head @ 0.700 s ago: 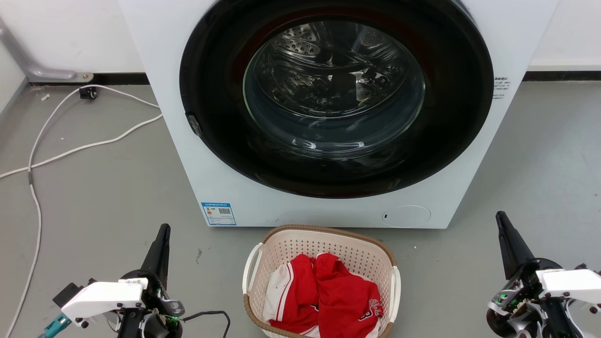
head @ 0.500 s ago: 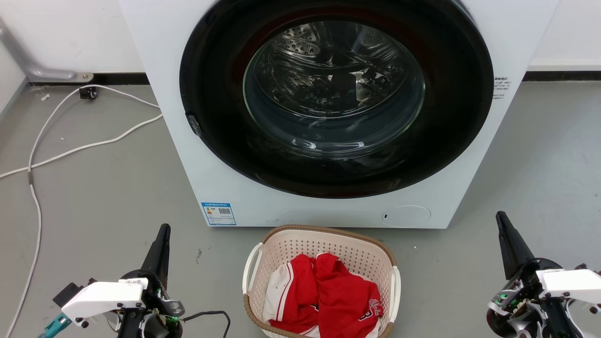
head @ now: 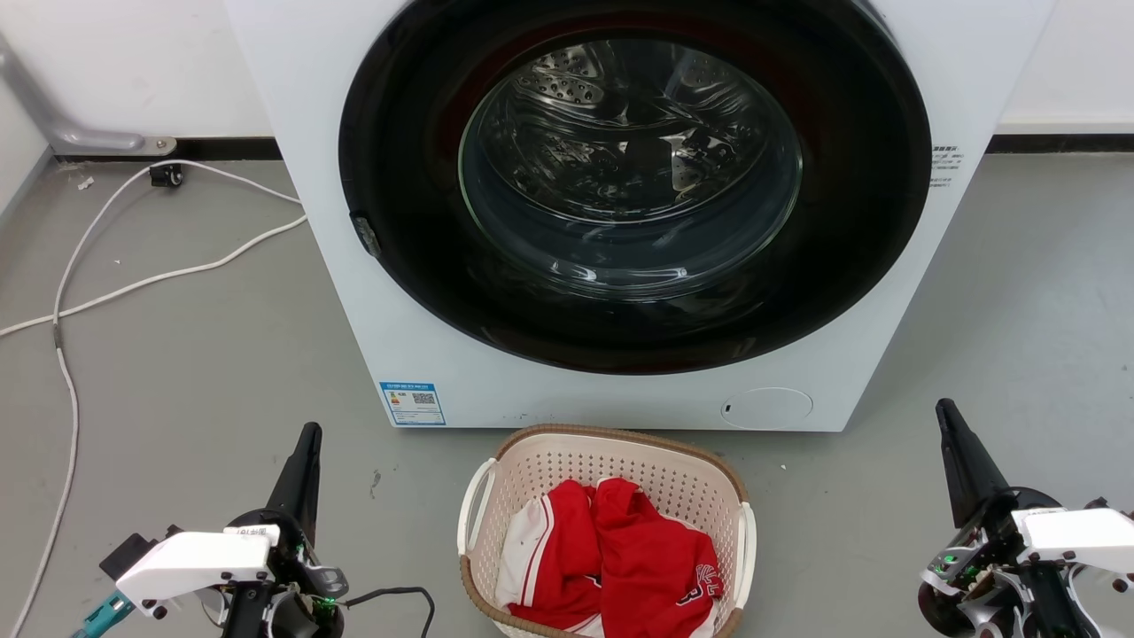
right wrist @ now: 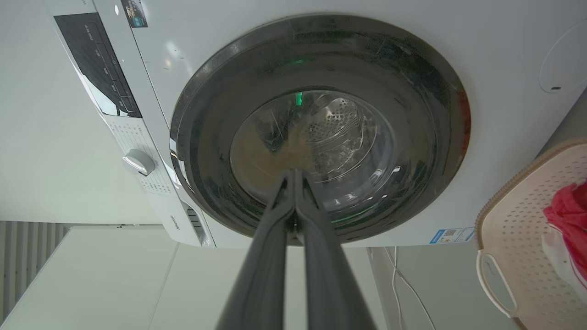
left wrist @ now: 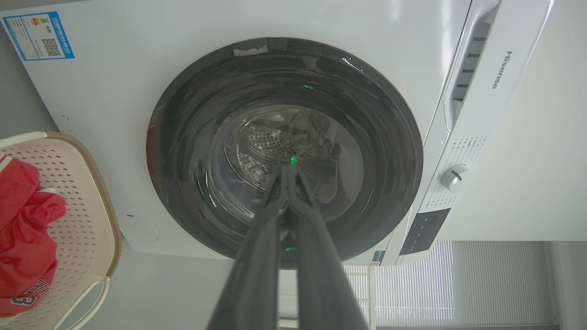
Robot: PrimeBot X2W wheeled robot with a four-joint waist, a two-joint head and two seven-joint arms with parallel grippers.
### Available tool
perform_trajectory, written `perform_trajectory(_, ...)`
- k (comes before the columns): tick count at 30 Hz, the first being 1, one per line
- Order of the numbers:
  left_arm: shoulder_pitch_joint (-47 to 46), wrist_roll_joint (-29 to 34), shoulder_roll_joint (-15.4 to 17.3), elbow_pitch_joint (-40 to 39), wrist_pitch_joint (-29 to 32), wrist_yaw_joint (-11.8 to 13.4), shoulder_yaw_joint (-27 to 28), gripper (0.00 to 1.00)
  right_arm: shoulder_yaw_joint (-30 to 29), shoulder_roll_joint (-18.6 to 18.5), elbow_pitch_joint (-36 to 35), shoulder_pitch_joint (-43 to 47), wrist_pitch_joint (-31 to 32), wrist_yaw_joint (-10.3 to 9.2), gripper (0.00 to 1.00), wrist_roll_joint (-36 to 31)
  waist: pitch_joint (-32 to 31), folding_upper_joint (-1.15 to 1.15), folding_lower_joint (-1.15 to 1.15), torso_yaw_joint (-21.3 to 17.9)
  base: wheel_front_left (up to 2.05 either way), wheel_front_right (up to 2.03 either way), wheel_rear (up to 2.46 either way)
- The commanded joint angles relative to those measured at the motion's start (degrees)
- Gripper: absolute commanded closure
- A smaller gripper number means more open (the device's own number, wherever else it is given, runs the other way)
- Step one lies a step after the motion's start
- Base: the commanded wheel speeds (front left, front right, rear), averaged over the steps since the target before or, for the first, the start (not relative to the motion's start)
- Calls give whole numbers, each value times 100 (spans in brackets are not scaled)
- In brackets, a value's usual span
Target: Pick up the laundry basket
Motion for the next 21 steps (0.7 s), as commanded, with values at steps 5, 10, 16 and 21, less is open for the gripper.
perform_trajectory(5, 20, 3, -9, 38, 14, 2, -3, 0, 2, 3, 34, 25, -3, 1, 0, 1, 0, 0, 0, 0, 0, 0, 0)
perform_trajectory(10, 40, 3, -19, 12, -96, 5, -114, 0, 100, 11, -27, 106, -122, 0, 0, -42, -1, 0, 0, -1, 0, 0, 0)
perform_trajectory(16, 15, 152, -20, -158, -274, 4, -220, 0, 184, 13, -221, 199, -291, 0, 0, -217, -3, 0, 0, 5, 0, 0, 0)
perform_trajectory(21, -2, 497, -20, -380, -408, 2, -254, 0, 234, 15, -351, 265, -423, 0, 0, -639, -5, 0, 0, 7, 0, 0, 0)
